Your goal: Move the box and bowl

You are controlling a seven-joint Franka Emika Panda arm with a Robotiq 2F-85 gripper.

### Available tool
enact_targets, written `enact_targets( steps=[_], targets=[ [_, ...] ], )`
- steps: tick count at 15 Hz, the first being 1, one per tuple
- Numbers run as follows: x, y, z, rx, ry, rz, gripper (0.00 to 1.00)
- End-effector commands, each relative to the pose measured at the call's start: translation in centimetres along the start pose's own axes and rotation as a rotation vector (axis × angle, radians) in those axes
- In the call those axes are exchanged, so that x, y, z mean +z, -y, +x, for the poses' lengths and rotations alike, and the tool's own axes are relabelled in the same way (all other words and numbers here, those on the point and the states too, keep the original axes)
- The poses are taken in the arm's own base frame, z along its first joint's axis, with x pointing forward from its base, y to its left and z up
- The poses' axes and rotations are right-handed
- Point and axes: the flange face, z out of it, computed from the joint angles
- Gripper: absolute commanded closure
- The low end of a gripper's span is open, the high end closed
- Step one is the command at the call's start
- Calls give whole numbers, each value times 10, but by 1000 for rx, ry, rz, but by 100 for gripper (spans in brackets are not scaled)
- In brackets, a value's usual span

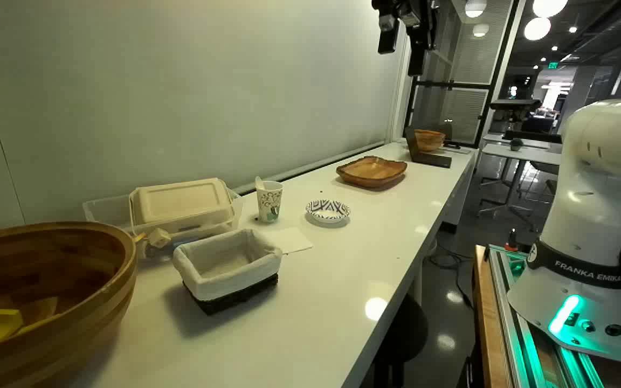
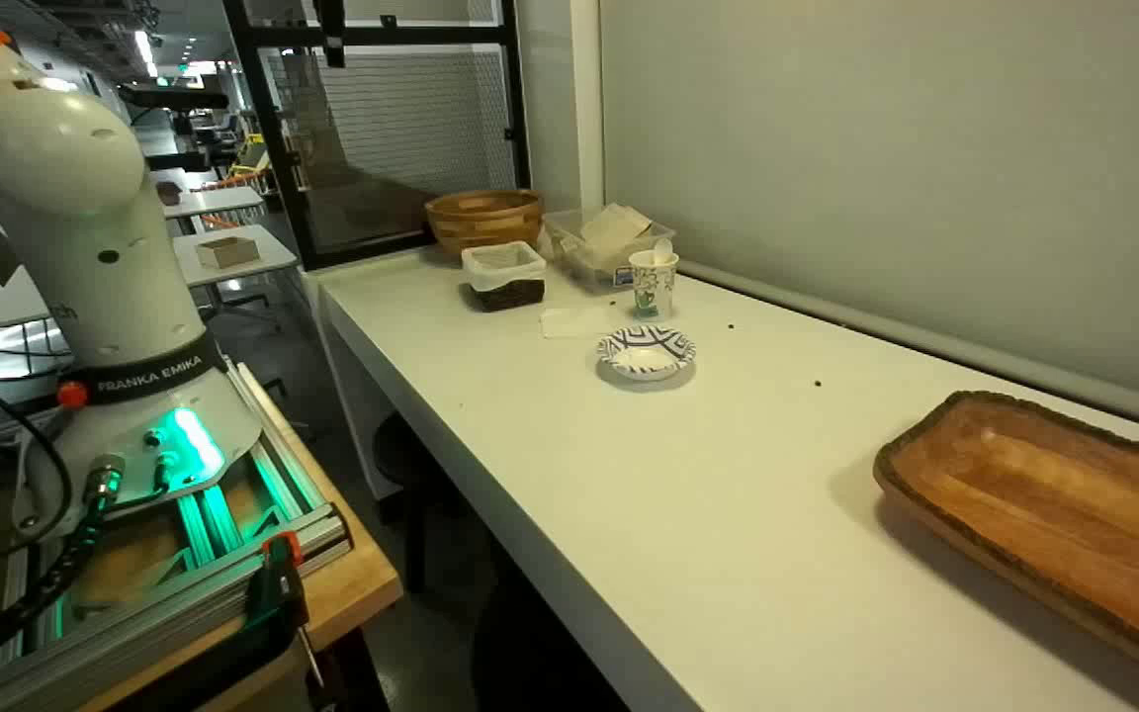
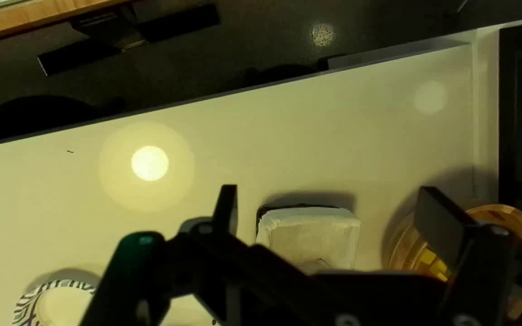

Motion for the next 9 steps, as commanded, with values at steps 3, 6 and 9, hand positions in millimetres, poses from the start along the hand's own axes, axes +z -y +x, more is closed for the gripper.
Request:
enact_targets(
  steps=[3,6,9],
  targets=[
    [-1,0,0,0,1,-1,0],
    [-1,0,0,0,1,-1,0],
    [16,3,28,61,-25,20,0]
  ],
)
